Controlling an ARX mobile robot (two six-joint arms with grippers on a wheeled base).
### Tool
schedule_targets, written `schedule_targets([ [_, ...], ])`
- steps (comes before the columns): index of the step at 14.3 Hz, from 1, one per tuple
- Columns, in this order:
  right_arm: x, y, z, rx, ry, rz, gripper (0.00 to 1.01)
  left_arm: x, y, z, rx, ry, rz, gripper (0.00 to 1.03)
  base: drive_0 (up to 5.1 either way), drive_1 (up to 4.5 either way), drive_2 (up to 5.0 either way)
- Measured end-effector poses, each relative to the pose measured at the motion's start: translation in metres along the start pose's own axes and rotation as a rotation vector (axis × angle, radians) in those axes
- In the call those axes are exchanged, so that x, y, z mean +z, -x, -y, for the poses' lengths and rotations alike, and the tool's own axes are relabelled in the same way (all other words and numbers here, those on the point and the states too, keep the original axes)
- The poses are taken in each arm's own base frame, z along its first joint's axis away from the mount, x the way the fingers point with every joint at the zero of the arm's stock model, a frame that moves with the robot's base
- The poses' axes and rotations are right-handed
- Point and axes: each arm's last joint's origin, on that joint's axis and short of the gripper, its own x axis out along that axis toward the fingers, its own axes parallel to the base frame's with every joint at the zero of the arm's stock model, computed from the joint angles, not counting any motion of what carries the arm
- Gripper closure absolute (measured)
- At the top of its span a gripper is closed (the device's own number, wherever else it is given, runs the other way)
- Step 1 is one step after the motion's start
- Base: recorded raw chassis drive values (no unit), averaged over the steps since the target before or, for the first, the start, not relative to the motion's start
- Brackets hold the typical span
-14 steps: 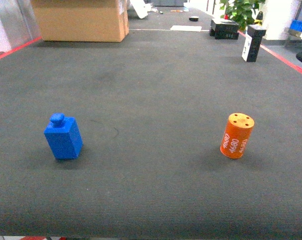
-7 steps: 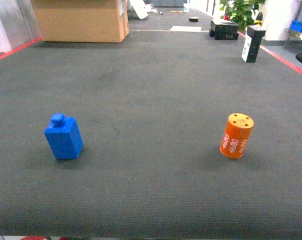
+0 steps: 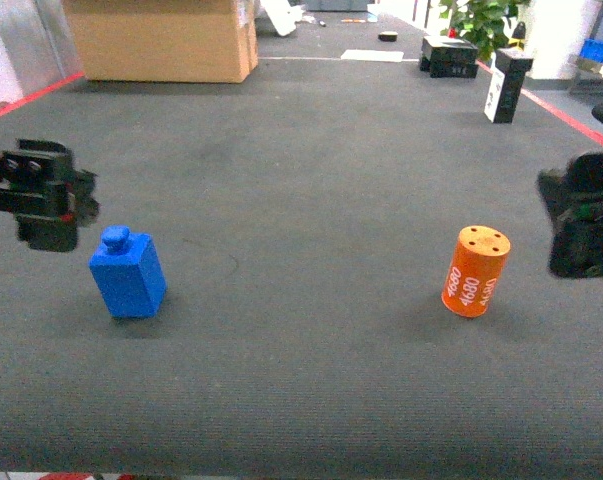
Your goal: Sort blue parts and orange caps into right shelf containers
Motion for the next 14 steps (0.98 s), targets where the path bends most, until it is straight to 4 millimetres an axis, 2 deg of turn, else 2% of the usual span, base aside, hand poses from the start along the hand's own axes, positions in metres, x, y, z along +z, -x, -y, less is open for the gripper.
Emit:
schedule_targets([
  [2, -0.024, -0.016, -0.01, 0.027, -0.02, -0.071, 0.03, -0.014, -0.021, 0.017, -0.048, -0.01, -0.05, 0.05, 0.0, 0.0, 0.0],
  [4, -0.035, -0.029, -0.014, 0.028, -0.029, -0.099, 0.03, -0.027, -0.036, 0.025, -0.067, -0.006, -0.077, 0.05, 0.0, 0.0, 0.0],
  [8, -0.058, -0.043, -0.02, 0.032, -0.046, -0.165, 0.03, -0.046, -0.056, 0.024, -0.05, 0.028, -0.118, 0.05, 0.0, 0.0, 0.0],
  [11, -0.071, -0.051, -0.025, 0.026, -0.048, -0.206, 0.03, -0.059, -0.065, 0.025, -0.047, 0.05, -0.152, 0.05, 0.0, 0.0, 0.0],
  [14, -0.078, -0.067, -0.029, 0.007, -0.049, -0.222, 0.03, -0.061, -0.075, 0.024, -0.041, 0.059, -0.148, 0.05, 0.0, 0.0, 0.0],
])
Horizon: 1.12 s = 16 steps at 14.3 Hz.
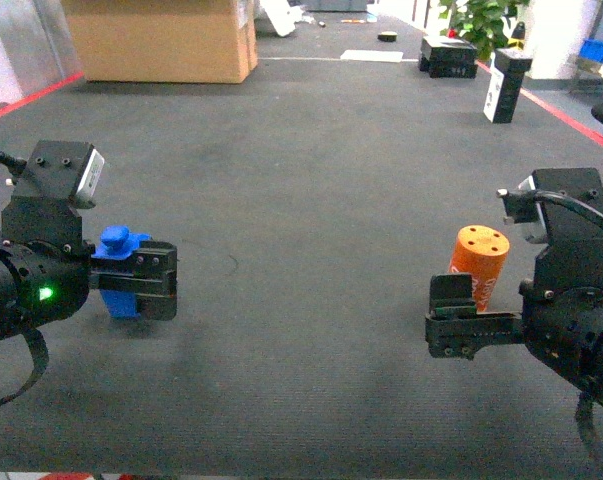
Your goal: Sort blue parts and orange caps into right shelf containers
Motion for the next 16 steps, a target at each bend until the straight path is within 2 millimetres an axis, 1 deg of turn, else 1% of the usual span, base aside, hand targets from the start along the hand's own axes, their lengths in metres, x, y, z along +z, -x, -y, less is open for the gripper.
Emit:
schedule_targets([
  [3, -0.002, -0.018, -0.003, -0.019, -0.014, -0.027, 0.03, -0.006, -0.015, 0.001, 0.005, 0.005, -0.035, 0.05, 0.0, 0.0, 0.0],
  [6, -0.003, -0.029, -0.005, -0.027, -0.041, -0.022, 0.03, -0.014, -0.026, 0.002, 0.009, 0.011, -0.057, 0.05, 0.0, 0.0, 0.0],
  [9, -0.004, -0.036, -0.005, -0.049, -0.063, -0.006, 0.03, -0.012, -0.035, 0.005, 0.018, 0.011, -0.041, 0.05, 0.0, 0.0, 0.0],
  [13, -0.003, -0.039, -0.004, -0.093, -0.065, 0.043, 0.04, -0.011, -0.04, 0.006, 0.052, -0.001, -0.036, 0.05, 0.0, 0.0, 0.0],
  [14, -0.003, -0.04, -0.004, -0.1, -0.057, 0.042, 0.12, -0.012, -0.041, 0.006, 0.063, -0.005, -0.04, 0.05, 0.0, 0.0, 0.0],
  [15, -0.003, -0.041, -0.004, -0.1, -0.043, 0.031, 0.23, -0.012, -0.042, 0.006, 0.072, -0.017, -0.035, 0.05, 0.0, 0.0, 0.0],
  [16, -0.003, -0.041, -0.004, -0.1, -0.04, 0.033, 0.34, -0.013, -0.044, 0.005, 0.085, -0.019, -0.025, 0.12, 0.0, 0.0, 0.0],
])
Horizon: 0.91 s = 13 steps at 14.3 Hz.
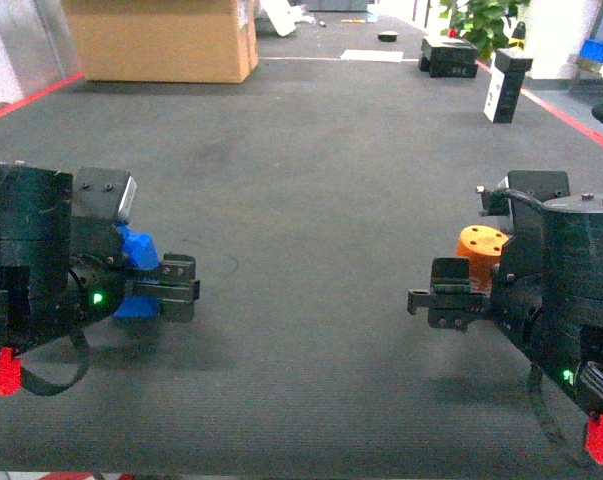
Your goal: Sort blue parts and orange caps into right shelf containers
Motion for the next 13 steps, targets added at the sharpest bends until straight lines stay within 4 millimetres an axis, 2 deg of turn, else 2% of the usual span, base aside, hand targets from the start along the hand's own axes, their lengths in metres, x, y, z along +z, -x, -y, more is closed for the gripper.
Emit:
schedule_targets([
  [1, 0.001, 0.0, -0.001, 0.001, 0.009, 0.004, 0.54, -0.002, -0.002, 0.001, 0.017, 0.001, 0.016, 0.32, 0.0, 0.0, 0.0],
  [2, 0.001, 0.0, -0.001, 0.002, 0.01, 0.005, 0.59, 0.0, -0.001, 0.003, 0.017, 0.006, 0.034, 0.45, 0.0, 0.0, 0.0],
  [4, 0.004, 0.004, 0.0, 0.002, 0.0, 0.034, 0.59, -0.002, 0.006, 0.005, 0.021, 0.033, 0.068, 0.59, 0.0, 0.0, 0.0],
  [5, 0.028, 0.039, 0.011, -0.002, -0.048, 0.149, 0.59, 0.014, 0.05, 0.001, 0.111, 0.057, 0.234, 0.59, 0.0, 0.0, 0.0],
  [7, 0.053, 0.077, 0.023, -0.009, -0.083, 0.266, 0.59, 0.038, 0.099, -0.007, 0.214, 0.088, 0.43, 0.59, 0.0, 0.0, 0.0],
  [8, 0.061, 0.1, 0.03, -0.025, -0.08, 0.308, 0.59, 0.043, 0.126, -0.012, 0.26, 0.105, 0.491, 0.59, 0.0, 0.0, 0.0],
  [10, 0.067, 0.151, 0.038, -0.053, -0.058, 0.363, 0.59, 0.041, 0.174, -0.017, 0.328, 0.118, 0.536, 0.59, 0.0, 0.0, 0.0],
  [11, 0.078, 0.202, 0.04, -0.066, -0.052, 0.471, 0.59, 0.057, 0.227, -0.014, 0.343, 0.18, 0.682, 0.59, 0.0, 0.0, 0.0],
  [12, 0.088, 0.239, 0.045, -0.087, -0.074, 0.579, 0.59, 0.067, 0.26, -0.01, 0.3, 0.164, 0.774, 0.59, 0.0, 0.0, 0.0],
  [13, 0.091, 0.254, 0.047, -0.095, -0.081, 0.616, 0.59, 0.069, 0.269, -0.012, 0.318, 0.159, 0.798, 0.59, 0.0, 0.0, 0.0],
])
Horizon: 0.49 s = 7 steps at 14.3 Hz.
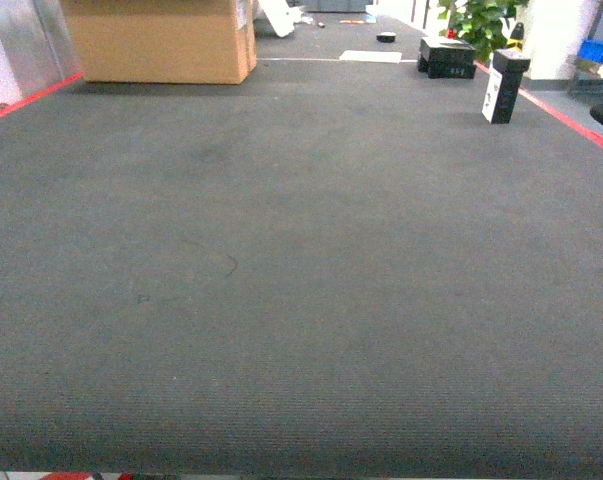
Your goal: Sort blue parts and orange caps into right shelf containers
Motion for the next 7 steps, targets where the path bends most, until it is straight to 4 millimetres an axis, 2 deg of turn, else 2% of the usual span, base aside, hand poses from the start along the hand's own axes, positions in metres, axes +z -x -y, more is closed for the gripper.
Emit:
schedule_targets([
  [2, 0.013, 0.017, 0.001, 0.04, -0.03, 0.02, 0.59, 0.007, 0.01, -0.008, 0.029, -0.002, 0.017, 0.59, 0.0, 0.0, 0.0],
  [5, 0.013, 0.019, -0.001, 0.065, -0.029, 0.011, 0.59, 0.006, 0.009, -0.007, 0.02, -0.011, 0.014, 0.59, 0.0, 0.0, 0.0],
  [6, 0.013, 0.018, -0.001, 0.084, 0.005, -0.048, 0.59, 0.004, 0.007, -0.008, -0.033, -0.046, -0.048, 0.59, 0.0, 0.0, 0.0],
  [7, 0.012, 0.019, 0.011, 0.135, 0.069, -0.162, 0.59, 0.004, 0.013, -0.02, -0.207, -0.051, -0.169, 0.59, 0.0, 0.0, 0.0],
])
